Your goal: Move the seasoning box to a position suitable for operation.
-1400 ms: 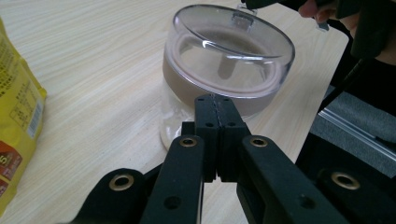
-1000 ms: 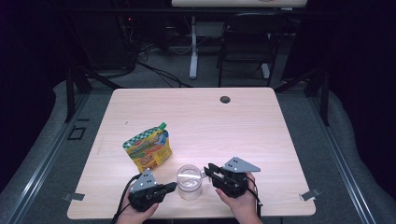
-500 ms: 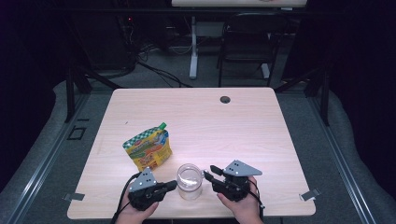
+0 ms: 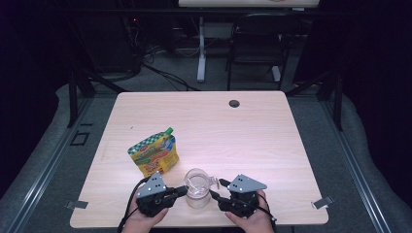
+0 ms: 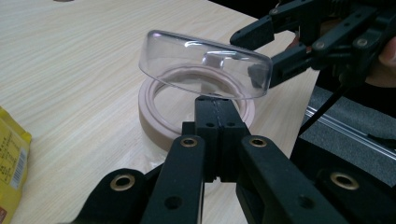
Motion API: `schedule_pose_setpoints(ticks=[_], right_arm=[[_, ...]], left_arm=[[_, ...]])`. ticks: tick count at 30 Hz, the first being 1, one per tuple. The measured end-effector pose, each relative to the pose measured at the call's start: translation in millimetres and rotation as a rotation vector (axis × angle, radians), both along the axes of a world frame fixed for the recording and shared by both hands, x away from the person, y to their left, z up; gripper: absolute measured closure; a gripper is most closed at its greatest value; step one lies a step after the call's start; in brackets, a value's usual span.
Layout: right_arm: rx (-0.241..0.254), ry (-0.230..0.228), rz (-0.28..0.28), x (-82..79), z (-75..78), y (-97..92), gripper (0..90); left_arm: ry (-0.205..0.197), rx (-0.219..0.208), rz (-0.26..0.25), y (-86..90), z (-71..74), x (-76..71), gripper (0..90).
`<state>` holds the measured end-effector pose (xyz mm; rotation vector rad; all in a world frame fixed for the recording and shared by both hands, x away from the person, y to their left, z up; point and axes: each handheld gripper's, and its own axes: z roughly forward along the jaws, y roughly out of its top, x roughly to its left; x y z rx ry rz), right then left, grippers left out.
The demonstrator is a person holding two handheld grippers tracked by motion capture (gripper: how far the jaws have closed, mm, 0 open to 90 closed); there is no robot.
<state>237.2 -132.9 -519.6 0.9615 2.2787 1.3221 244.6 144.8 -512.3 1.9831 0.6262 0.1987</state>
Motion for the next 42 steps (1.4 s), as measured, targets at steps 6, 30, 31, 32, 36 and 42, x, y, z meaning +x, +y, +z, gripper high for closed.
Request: schedule_pose_setpoints(ticks=[6,30,31,32,36,42], right_arm=[[-0.027,-0.010,0.015,-1.5,-1.6,4.4,46.5],[-0.033,-0.079,0.019,-6.9,1.1,11.0,47.7],[-0.034,-0.084,0.025,-7.3,1.7,10.6,48.6],[-0.030,-0.094,0.024,-8.0,2.1,10.6,49.4],[-0.026,-0.103,0.023,-8.4,3.7,9.1,50.3],[-0.004,-0.107,0.015,-8.6,4.9,6.9,55.9]], left_arm=[[-0.022,0.008,-0.003,-1.3,3.2,-2.7,89.9],[-0.008,0.025,0.008,-0.1,-5.1,1.9,87.5],[-0.010,0.027,0.007,-0.1,-5.0,1.8,87.5],[-0.008,0.029,0.007,-0.1,-4.9,1.5,87.5],[-0.008,0.027,0.009,-0.3,-5.0,1.4,87.6],[-0.006,0.025,0.010,-0.1,-5.2,1.5,87.6]])
